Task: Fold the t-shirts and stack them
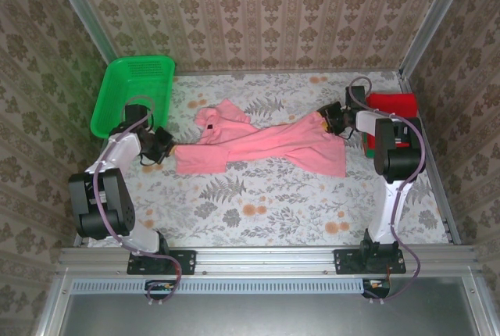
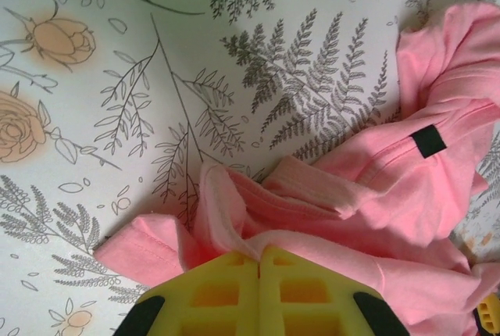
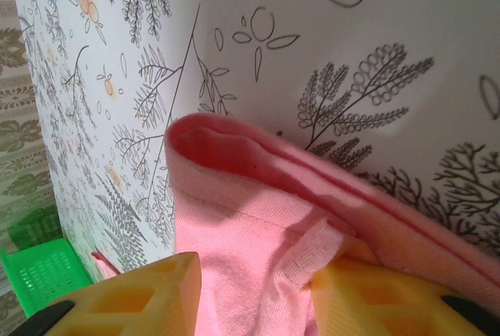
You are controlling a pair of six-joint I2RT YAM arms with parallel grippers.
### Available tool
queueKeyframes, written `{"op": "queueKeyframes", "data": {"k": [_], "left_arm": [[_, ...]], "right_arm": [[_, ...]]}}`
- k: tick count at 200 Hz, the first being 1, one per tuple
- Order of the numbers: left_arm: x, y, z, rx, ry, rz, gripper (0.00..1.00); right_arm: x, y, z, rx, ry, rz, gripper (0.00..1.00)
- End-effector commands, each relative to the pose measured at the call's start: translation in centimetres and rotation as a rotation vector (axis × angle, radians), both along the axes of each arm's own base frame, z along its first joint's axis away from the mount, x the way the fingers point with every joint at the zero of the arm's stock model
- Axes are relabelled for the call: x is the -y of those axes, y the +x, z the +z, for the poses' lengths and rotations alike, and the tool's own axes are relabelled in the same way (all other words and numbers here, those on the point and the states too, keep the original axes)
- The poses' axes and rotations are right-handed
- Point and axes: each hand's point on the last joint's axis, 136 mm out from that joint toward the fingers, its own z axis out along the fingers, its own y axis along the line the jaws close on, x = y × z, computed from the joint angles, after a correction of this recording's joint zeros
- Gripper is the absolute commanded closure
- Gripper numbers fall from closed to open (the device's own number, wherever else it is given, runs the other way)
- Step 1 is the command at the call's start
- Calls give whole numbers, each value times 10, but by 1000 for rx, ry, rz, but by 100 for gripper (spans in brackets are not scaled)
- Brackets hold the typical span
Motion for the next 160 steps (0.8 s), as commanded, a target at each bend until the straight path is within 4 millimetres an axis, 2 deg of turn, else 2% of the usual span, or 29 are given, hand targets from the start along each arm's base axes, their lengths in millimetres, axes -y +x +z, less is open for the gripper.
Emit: {"op": "queueKeyframes", "data": {"k": [1,84,123,137,160], "left_arm": [[-3,-4,-1,-4,1,9,100],[-4,-13,-7,-14,3,21,100],[-4,-13,-9,-14,6,17,100],[-5,-11,-8,-11,7,19,100],[-4,-10,-7,-7,6,17,100]], "right_arm": [[14,-8,-3,-41,-18,-58,59],[35,-5,1,4,-15,-124,61],[34,-5,-11,-32,2,-94,62],[35,-8,-16,-54,-1,-99,72],[34,-11,-15,-55,-4,-94,96]]}}
